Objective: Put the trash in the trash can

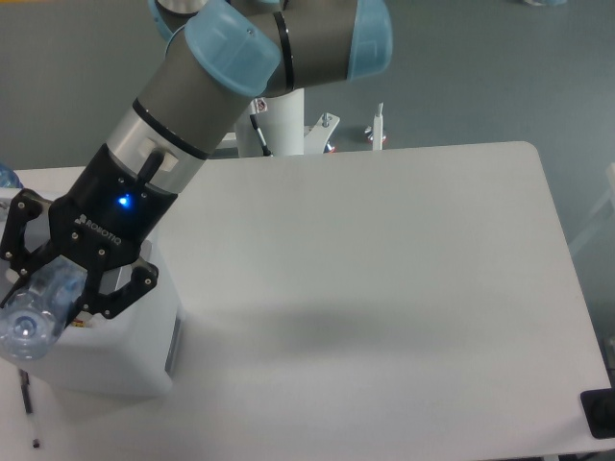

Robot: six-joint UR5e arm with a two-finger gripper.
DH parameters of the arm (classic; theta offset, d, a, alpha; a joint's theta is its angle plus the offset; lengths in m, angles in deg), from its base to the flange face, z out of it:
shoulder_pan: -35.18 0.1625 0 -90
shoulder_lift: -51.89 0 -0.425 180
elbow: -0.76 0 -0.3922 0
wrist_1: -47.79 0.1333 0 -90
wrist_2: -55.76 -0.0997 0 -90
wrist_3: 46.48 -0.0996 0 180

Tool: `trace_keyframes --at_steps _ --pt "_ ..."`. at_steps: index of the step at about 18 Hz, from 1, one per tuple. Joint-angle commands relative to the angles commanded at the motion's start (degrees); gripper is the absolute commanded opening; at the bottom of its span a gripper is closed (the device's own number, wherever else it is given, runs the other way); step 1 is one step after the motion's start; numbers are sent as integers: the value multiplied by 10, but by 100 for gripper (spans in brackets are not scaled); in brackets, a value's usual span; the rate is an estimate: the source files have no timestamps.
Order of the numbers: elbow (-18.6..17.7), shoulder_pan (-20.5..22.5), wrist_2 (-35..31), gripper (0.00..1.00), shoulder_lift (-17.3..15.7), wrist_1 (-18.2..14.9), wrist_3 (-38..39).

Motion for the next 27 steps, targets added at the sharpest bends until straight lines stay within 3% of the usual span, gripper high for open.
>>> trace_keyframes --at_steps 2,5,12,17,24,27 --pt "0 0 -1 89 0 2 -5" --pt "2 0 -1 99 -4 1 -28" --pt "3 33 -1 100 -7 2 -39" --pt "8 68 -1 100 1 -1 -116" --pt "9 145 -3 100 8 -3 -174" --pt "-31 210 -3 100 18 -4 -220"
